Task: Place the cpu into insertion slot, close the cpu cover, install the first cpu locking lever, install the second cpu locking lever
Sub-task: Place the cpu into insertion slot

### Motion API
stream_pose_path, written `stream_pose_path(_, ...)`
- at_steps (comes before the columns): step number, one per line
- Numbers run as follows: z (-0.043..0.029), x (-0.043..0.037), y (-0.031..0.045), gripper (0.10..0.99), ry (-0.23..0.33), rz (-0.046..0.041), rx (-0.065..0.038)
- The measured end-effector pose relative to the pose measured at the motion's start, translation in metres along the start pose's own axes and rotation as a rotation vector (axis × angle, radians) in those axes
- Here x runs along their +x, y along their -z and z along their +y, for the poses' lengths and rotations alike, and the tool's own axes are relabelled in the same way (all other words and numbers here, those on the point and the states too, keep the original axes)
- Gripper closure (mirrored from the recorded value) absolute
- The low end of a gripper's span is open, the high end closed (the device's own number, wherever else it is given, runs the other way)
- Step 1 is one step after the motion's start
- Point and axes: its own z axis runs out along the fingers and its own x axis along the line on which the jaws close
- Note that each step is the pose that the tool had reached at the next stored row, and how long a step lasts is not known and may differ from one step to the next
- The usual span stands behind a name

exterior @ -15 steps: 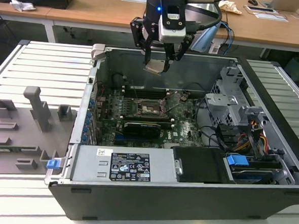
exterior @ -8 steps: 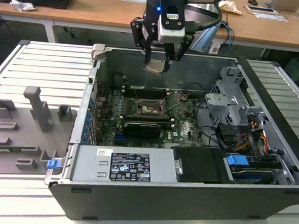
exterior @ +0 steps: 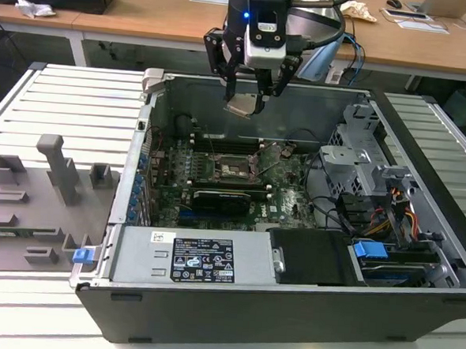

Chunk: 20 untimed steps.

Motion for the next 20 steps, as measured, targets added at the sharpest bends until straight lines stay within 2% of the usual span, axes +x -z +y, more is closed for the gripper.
stream_pose_path(11, -0.0009, -0.0002, -0.0111, 0.549, -0.146, -0.0159, 0.005)
stream_pose_path(20, -0.0012, -0.0003, -0.0142, 0.549, -0.249, -0.0256, 0.006)
